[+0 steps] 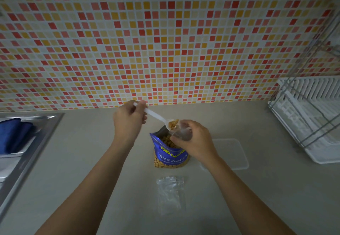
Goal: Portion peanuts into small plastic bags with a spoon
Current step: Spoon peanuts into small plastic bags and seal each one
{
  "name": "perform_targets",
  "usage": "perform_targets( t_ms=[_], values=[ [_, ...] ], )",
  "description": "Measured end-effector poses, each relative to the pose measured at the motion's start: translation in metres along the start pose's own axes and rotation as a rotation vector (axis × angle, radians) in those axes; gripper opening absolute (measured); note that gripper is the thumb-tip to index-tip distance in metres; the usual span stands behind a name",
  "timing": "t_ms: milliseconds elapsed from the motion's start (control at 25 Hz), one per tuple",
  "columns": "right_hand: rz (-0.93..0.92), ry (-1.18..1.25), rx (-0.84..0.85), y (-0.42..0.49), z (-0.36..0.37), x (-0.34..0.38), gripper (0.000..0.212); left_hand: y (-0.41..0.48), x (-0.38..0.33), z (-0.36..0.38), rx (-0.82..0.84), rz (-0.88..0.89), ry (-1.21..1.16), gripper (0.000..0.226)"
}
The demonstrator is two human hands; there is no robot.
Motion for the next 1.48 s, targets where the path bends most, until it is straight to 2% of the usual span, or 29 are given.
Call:
perform_targets(
  t_ms=[120,160,200,280,400,480,600,680,720,800,840,920,1000,1240,1320,1480],
  values=[
    [0.020,0.087,-0.063,-0.002,0.003,-0.001,0.052,-0.046,-0.072,0.028,0.077,0.582,0.457,0.026],
    [0.018,0.112,-0.078,-0.003,0.003,-0.001,0.051,-0.059,-0.084,0.033,0.080,0.720,0.539,0.025],
    [0.015,0.138,-0.089,-0.005,0.002,0.000,0.050,-0.065,-0.088,0.029,0.057,0.778,0.556,0.025],
    [0.006,0.183,-0.107,-0.008,-0.001,0.000,0.050,-0.053,-0.085,0.000,-0.062,0.662,0.408,0.029],
    [0.022,0.235,-0.133,-0.015,-0.009,-0.004,0.050,-0.025,-0.040,-0.028,-0.168,0.296,0.068,0.026],
    [0.062,0.295,-0.140,-0.021,-0.014,-0.010,0.048,-0.013,0.001,-0.008,-0.053,0.072,0.085,0.024],
    [0.089,0.335,-0.166,-0.033,-0.024,-0.016,0.043,-0.014,0.057,0.027,0.153,-0.144,0.326,0.031],
    [0.102,0.322,-0.206,-0.042,-0.034,-0.020,0.041,-0.027,0.064,0.026,0.110,-0.183,0.395,0.050],
    [0.111,0.316,-0.224,-0.047,-0.040,-0.024,0.041,-0.036,0.056,0.023,0.038,-0.125,0.406,0.055],
    [0.127,0.319,-0.257,-0.057,-0.051,-0.031,0.040,-0.062,0.023,0.029,-0.051,0.109,0.386,0.038],
    [0.138,0.320,-0.270,-0.061,-0.056,-0.035,0.039,-0.075,0.016,0.046,0.025,0.167,0.341,0.026],
    [0.164,0.330,-0.273,-0.070,-0.061,-0.043,0.038,-0.098,0.028,0.101,0.340,0.075,0.190,0.016],
    [0.200,0.370,-0.233,-0.078,-0.060,-0.053,0.037,-0.121,0.049,0.148,0.557,-0.054,0.040,0.023],
    [0.398,0.650,0.039,-0.137,-0.050,-0.125,0.030,-0.162,0.080,0.227,0.651,-0.337,-0.469,0.008],
    [0.436,0.692,0.060,-0.161,-0.047,-0.150,0.023,-0.176,0.095,0.248,0.705,-0.420,-0.474,0.008],
    [0.547,0.588,-0.025,-0.194,-0.049,-0.209,0.018,-0.200,0.127,0.284,0.765,-0.528,-0.309,0.021]
  ],
)
Point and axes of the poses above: each hand's wrist, its own y-axis towards the middle knuckle, its own z-axis out of the palm, x = y × z, the point moved 10 cm from there along y, towards the middle knuckle, and after that the axes turned 13 degrees about x, right-handed, at the moved point
